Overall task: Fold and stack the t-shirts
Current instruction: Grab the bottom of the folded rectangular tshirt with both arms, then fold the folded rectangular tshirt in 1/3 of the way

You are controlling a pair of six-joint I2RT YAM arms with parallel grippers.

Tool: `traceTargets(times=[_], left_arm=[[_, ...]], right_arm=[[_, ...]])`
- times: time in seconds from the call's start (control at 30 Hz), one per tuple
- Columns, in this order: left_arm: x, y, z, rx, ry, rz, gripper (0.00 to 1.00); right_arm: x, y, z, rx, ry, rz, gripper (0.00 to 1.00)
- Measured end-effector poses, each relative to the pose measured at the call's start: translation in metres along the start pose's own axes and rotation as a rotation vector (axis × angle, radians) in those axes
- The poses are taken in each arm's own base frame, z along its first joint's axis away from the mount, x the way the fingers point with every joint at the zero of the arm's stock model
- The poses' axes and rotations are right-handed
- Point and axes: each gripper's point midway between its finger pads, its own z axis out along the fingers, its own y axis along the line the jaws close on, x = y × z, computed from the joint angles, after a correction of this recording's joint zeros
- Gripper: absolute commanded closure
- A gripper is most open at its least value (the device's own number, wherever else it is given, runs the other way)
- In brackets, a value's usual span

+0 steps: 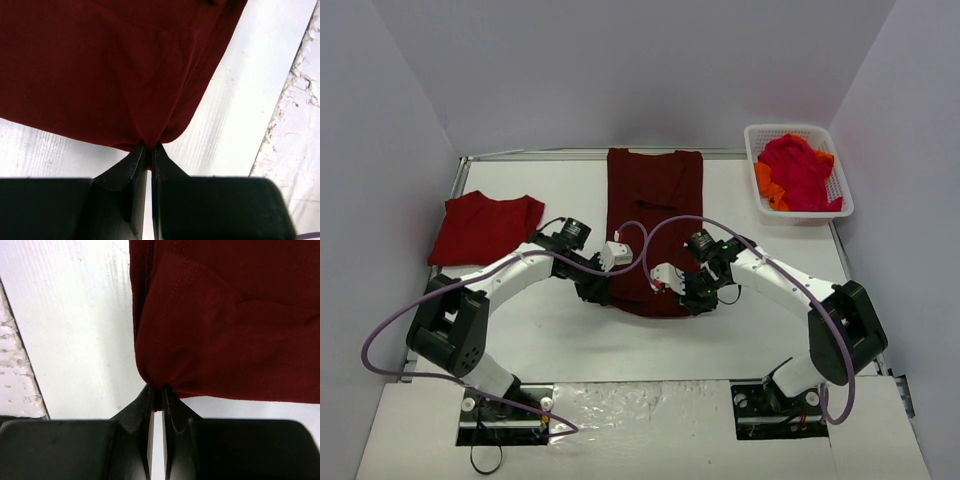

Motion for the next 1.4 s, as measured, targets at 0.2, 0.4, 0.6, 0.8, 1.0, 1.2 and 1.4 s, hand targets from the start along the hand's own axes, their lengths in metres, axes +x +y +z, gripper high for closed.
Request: traceTargets(times=[0.2, 0.4, 0.6, 0.8, 1.0, 1.2, 1.4], left_arm=[[0.001, -0.01, -0.006, 0.032, 0.001, 0.031, 0.98], [0.005, -0.03, -0.013, 0.093, 0.008, 0.075, 0.98], [0.008, -0.049, -0.021, 0.154, 0.009, 0.115, 0.98], [0.013, -0.059, -0.025, 0.195, 0.022, 0.132, 0.98], [0.001, -0.062, -0.034, 0.201, 0.028, 0.169, 0.98], [-0.018, -0.059, -0.046, 0.22, 0.053, 0.219, 0.98], [-0.019, -0.055, -0.049, 0.195, 0.062, 0.237, 0.98]], right_arm=[[0.001, 0.011, -0.008, -0.029, -0.008, 0.008, 1.0], [0.001, 0.024, -0.015, -0.061, -0.014, 0.003, 1.0], [0.002, 0.031, -0.019, -0.096, -0.008, -0.005, 1.0], [-0.002, 0.033, -0.027, -0.112, -0.008, -0.024, 1.0], [-0.009, 0.03, -0.036, -0.107, -0.014, -0.039, 1.0], [-0.017, 0.022, -0.042, -0.098, -0.02, -0.043, 1.0], [-0.024, 0.011, -0.051, -0.072, -0.03, -0.044, 1.0]])
